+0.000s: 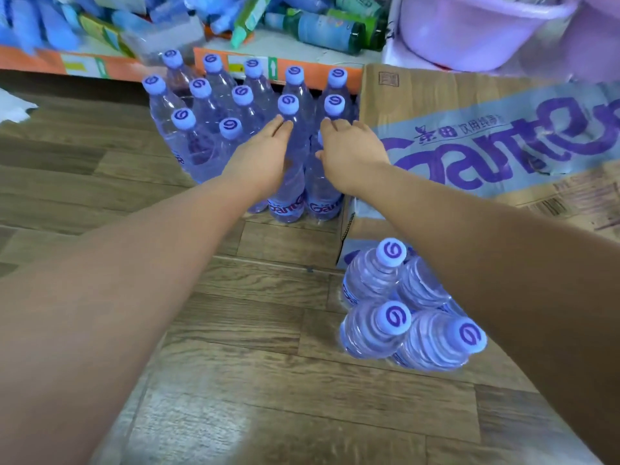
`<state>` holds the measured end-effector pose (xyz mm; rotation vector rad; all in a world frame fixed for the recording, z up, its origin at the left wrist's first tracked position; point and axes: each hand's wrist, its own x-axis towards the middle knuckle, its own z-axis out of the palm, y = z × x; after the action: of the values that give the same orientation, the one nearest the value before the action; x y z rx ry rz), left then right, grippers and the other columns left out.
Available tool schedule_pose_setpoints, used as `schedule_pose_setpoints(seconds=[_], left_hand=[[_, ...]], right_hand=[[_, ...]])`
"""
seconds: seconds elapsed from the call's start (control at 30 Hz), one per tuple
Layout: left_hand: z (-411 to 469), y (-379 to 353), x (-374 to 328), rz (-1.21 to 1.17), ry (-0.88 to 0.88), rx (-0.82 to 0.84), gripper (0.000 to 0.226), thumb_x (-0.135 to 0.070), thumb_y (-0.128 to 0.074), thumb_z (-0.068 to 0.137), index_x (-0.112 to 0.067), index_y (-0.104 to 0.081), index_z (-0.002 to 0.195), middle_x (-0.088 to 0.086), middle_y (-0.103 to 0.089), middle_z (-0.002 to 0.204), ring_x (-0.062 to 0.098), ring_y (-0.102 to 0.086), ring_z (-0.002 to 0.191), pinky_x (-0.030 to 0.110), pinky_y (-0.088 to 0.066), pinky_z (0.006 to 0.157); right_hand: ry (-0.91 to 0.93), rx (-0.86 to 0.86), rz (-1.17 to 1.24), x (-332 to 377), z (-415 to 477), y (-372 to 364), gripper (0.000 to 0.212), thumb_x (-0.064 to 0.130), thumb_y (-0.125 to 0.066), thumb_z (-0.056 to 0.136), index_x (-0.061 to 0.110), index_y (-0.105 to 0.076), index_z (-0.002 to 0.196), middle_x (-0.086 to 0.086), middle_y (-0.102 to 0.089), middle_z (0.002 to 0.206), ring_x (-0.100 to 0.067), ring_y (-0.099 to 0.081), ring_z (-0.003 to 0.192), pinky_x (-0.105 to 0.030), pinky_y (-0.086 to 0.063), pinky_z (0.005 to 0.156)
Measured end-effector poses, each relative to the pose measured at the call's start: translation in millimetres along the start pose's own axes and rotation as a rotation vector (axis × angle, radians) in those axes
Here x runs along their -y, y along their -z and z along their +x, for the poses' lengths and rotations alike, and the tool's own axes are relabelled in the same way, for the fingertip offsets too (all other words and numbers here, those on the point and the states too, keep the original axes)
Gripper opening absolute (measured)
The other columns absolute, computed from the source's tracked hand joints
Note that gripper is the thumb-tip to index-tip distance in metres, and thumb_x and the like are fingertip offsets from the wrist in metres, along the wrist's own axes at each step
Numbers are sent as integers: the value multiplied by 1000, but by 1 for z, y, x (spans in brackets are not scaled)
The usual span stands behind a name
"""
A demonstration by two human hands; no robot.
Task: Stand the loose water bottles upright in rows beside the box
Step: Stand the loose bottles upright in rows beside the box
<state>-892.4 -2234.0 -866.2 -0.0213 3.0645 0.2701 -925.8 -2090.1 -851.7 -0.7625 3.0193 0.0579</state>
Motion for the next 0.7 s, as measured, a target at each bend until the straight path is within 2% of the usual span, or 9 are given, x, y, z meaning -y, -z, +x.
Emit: schedule_pose_setpoints(seconds=[0.03, 0.1, 0.17, 0.23, 0.3, 0.43, 0.5, 0.57, 0.7], left_hand=[[2, 0, -2, 23, 4, -39, 54, -9, -48, 94, -8, -28, 144, 12, -26, 154, 34, -37, 134, 46, -42, 96], [3, 2, -5, 88, 8, -102, 39, -5, -49, 93, -2, -42, 131, 20, -46, 135, 39, -49, 119, 47, -45, 87], [3, 7, -8, 120, 18, -118, 29, -2, -51, 91, 0, -49, 119, 23, -53, 119, 41, -54, 106, 44, -43, 74], [-2, 16, -12, 150, 17, -101, 20, 1, -52, 88, 1, -51, 108, 24, -54, 109, 42, -56, 99, 41, -38, 67], [-9, 24, -19, 199, 20, -62, 21, 5, -51, 86, 1, -49, 106, 24, -54, 109, 43, -57, 99, 39, -36, 65], [-21, 26, -20, 290, 28, -20, 37, 9, -53, 82, 2, -43, 116, 22, -53, 116, 41, -57, 105, 39, -37, 65], [-23, 35, -18, 299, 45, -39, 37, 6, -54, 83, 3, -43, 119, 22, -50, 120, 39, -51, 112, 40, -39, 69], [-27, 47, -21, 294, 50, -52, 34, 2, -54, 87, 4, -43, 119, 24, -48, 121, 39, -48, 114, 42, -43, 75], [-36, 79, -29, 296, 43, -55, 33, 2, -53, 88, 6, -43, 118, 26, -46, 122, 42, -48, 114, 45, -44, 80]], right_hand=[[-2, -21, -33, 1, 2, -1, 47, 24, -45, 98, 0, -34, 137, -18, -48, 135, -33, -48, 122, -35, -31, 106], [7, -45, -94, 3, 4, -3, 38, 20, -52, 95, 3, -43, 127, -16, -54, 126, -31, -53, 114, -34, -37, 95], [-10, -66, -87, 5, 6, -5, 32, 17, -56, 92, 6, -48, 121, -14, -58, 120, -31, -55, 110, -34, -37, 92], [-38, -91, -3, 7, 3, 0, 30, 19, -57, 91, 8, -50, 117, -13, -58, 118, -32, -52, 113, -36, -36, 95], [-47, -94, 44, 8, -5, 6, 30, 24, -56, 91, 9, -50, 117, -12, -57, 118, -32, -49, 115, -37, -35, 97], [39, -117, -22, 13, -24, 8, 32, 25, -51, 94, 8, -48, 120, -12, -57, 119, -31, -51, 113, -37, -37, 93], [32, -136, 18, 14, -28, 17, 33, 25, -50, 95, 7, -47, 122, -14, -55, 121, -32, -53, 112, -37, -41, 80], [-4, -152, 74, 16, -30, 31, 34, 25, -48, 96, 6, -45, 123, -15, -52, 124, -34, -55, 109, -36, -38, 69], [-26, -159, 211, 20, -39, 61, 37, 19, -48, 95, 3, -41, 128, -17, -45, 130, -37, -54, 112, -38, -42, 72]])
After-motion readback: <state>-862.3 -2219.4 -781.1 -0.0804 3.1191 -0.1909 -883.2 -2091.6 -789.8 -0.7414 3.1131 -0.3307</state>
